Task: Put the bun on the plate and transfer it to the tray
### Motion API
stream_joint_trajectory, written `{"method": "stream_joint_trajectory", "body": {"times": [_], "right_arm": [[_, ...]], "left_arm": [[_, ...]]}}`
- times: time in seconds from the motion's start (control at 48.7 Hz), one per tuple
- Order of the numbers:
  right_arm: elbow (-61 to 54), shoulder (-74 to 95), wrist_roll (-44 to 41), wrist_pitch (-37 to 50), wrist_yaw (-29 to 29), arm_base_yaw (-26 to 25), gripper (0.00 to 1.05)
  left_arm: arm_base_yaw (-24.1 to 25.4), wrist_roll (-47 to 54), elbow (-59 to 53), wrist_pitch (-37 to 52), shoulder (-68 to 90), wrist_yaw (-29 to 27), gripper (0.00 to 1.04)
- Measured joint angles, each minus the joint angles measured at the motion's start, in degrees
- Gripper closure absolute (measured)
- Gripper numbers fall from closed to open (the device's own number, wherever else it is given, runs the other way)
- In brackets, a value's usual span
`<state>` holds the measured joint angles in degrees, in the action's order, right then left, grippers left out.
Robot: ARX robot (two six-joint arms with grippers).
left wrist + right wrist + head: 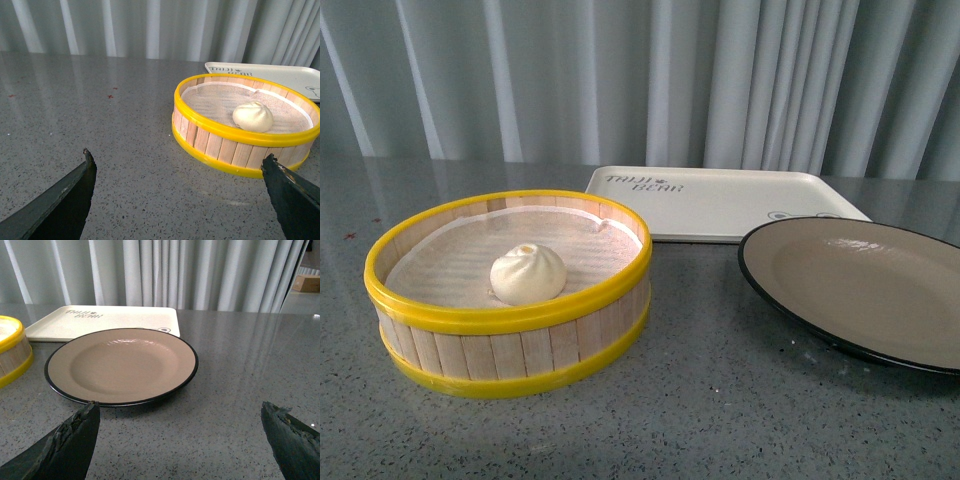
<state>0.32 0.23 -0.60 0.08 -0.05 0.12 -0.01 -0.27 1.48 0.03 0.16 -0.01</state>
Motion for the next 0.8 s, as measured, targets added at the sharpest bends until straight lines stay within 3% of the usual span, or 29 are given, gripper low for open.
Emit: {"method": "stream_joint_trajectory", "body": {"times": [0.637, 0.801], "right_arm": [[0.0, 0.0, 0.0, 0.0, 0.0, 0.0, 0.09], [0.0, 0.0, 0.0, 0.0, 0.0, 0.0, 0.09]], "left_arm": [[0.0, 0.0, 0.0, 0.0, 0.0, 0.0, 0.07], [-0.1, -9.1, 1.3, -5.1, 4.3, 4.3, 0.07]]}}
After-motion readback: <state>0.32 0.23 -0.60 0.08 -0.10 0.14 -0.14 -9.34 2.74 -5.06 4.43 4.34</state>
